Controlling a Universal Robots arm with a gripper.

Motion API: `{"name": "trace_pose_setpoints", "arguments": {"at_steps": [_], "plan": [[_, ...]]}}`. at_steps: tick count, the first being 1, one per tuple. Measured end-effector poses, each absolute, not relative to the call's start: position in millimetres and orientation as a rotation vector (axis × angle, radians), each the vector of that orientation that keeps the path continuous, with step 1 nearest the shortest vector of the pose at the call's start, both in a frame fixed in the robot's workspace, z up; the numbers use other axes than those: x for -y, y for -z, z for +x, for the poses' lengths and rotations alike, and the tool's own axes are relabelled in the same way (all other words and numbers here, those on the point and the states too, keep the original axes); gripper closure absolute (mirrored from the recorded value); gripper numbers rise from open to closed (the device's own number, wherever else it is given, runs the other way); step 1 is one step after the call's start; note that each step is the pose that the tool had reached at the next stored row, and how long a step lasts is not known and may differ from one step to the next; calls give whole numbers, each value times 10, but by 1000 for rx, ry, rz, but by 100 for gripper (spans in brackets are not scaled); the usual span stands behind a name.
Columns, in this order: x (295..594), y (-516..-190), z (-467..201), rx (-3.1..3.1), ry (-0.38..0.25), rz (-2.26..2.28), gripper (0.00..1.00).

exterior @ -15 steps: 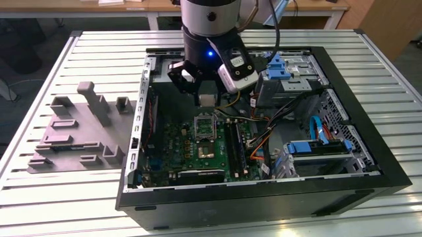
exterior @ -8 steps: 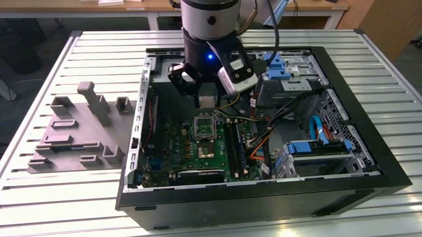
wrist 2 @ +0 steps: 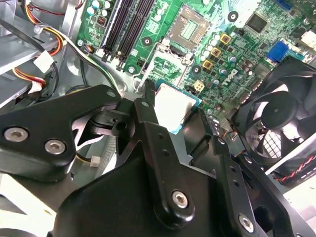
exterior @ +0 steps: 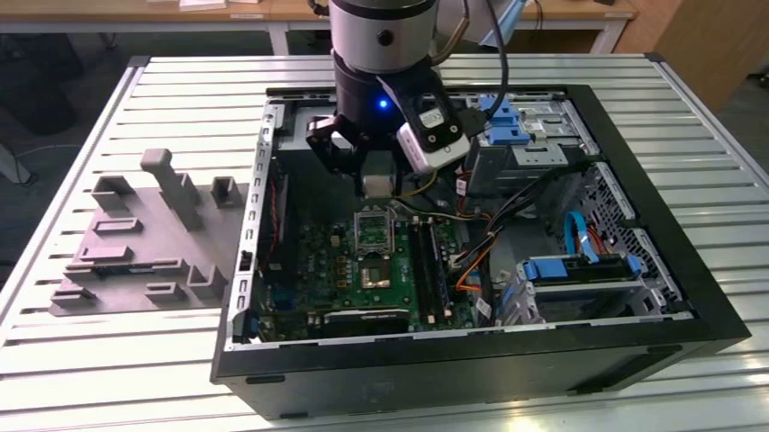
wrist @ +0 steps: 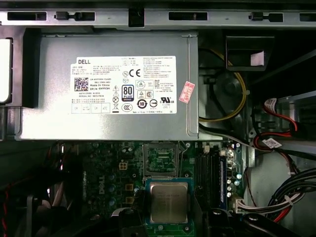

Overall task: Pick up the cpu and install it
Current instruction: 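Place the cpu into insertion slot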

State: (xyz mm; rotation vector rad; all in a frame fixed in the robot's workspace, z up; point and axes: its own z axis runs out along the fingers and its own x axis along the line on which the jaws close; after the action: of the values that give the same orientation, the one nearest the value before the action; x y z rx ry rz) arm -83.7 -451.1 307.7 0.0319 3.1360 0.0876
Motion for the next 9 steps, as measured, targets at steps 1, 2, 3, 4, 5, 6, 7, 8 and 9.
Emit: {"name": "trace_pose_setpoints", "arguments": {"at_steps": [1, 2, 3, 4, 5, 6, 7, 8, 9], "plan": [[4512, -3066, -838, -3136, -87, 32, 53], [4514, -3049, -838, -3136, -87, 30, 53], [4517, -3031, -837, -3137, -87, 21, 53], [4518, -3015, -837, -3140, -87, 6, 53], [4522, -2997, -837, -3141, -87, -6, 53], [4533, -2979, -837, -3142, -87, -10, 53], [4546, -2961, -837, -3143, -87, -10, 53], [4559, -2945, -837, -3143, -87, -10, 53], [4573, -2926, -837, -3144, -87, -10, 53]]}}
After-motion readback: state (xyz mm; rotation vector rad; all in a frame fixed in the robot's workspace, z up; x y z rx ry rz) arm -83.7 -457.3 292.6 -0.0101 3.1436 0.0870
